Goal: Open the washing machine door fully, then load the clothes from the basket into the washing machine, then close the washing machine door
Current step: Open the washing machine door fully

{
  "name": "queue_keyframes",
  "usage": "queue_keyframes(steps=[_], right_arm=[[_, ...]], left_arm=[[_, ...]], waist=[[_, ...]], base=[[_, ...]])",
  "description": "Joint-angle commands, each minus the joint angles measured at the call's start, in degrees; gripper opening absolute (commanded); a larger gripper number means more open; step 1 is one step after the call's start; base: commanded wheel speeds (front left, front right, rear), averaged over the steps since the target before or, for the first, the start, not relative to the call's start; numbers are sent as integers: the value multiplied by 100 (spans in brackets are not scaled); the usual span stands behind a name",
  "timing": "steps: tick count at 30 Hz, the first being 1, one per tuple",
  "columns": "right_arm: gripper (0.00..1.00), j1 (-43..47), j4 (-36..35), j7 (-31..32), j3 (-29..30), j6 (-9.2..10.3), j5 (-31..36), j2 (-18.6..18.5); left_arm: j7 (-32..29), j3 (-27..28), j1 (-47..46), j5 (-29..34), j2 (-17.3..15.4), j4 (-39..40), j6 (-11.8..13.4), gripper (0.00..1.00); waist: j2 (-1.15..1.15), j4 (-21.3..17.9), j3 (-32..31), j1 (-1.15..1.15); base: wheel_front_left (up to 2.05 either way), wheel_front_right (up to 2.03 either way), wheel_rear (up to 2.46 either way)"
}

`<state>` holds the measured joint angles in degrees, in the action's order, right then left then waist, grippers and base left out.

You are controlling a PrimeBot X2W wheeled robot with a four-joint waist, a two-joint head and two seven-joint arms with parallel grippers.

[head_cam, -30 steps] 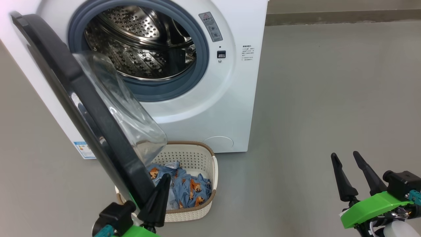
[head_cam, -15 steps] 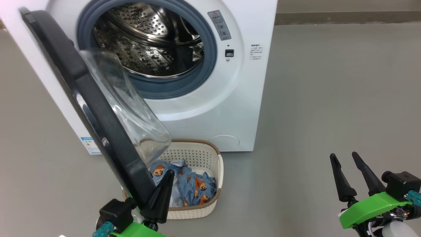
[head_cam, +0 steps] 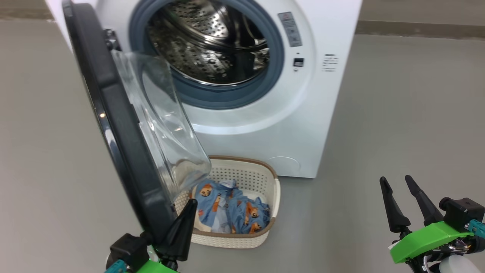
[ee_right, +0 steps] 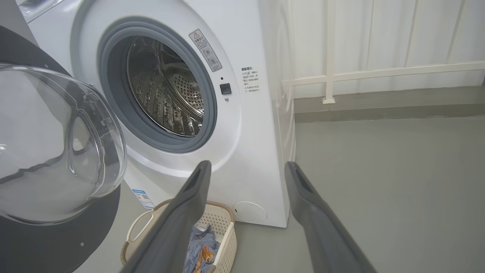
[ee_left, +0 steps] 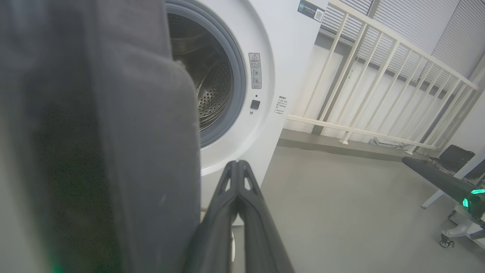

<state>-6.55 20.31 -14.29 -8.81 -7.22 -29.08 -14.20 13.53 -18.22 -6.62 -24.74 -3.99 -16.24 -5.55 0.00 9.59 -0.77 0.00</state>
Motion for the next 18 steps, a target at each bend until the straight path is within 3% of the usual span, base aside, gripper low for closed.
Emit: queue_keyframes(steps=[1,18], right_arm=[[100,-111,-108,-71,-75,-26,-67,-72],[100,-103,-74,-71,-70,-26,-70,-26]], left_arm=[[7,406,-160,-66,-225,127,136,0],[-122,677,-129,-168,-564,237,365,0]], waist=[[0,147,-6,0],[0,900,24,0]], base=[[0,0,0],[0,0,0]])
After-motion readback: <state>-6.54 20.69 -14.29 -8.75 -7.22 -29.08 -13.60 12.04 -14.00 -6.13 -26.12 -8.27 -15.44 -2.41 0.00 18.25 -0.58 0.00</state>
